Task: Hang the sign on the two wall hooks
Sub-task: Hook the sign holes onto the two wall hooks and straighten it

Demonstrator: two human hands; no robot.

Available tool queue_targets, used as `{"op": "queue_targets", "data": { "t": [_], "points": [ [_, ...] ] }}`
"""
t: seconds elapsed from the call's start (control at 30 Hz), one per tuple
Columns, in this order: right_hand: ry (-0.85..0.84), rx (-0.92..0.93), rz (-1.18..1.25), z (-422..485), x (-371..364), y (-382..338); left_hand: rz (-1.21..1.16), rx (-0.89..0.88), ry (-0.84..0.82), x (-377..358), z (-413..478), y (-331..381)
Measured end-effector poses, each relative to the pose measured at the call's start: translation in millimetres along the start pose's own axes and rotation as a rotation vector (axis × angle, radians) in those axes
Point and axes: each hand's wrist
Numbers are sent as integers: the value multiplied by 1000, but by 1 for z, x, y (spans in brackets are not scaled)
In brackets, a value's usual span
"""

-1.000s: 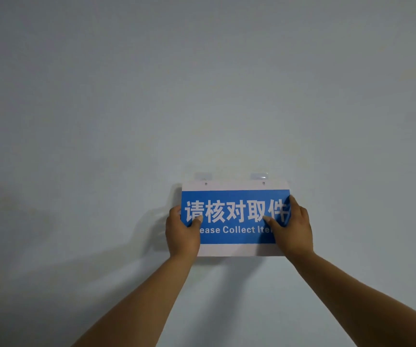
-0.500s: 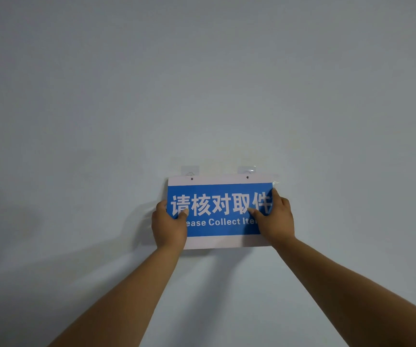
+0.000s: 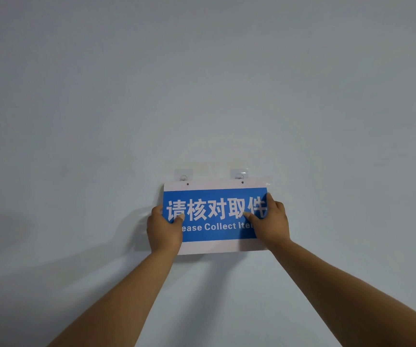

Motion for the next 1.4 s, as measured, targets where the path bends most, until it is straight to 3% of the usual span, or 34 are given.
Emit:
{"op": "queue_targets", "data": {
  "t": [0.6, 1.4],
  "points": [
    [32, 73, -4, 4, 0, -13, -7, -60, 46, 11, 6, 13],
    [-55, -30, -27, 7, 18, -27, 61, -9, 4, 9, 4, 23]
  ]
}}
Point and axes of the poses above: each hand's wrist, its own z-axis towards the middle knuckle, its own x-axis out of the back of the hand, y = z × x, and after that the axes turned 15 degrees about -y, right-handed
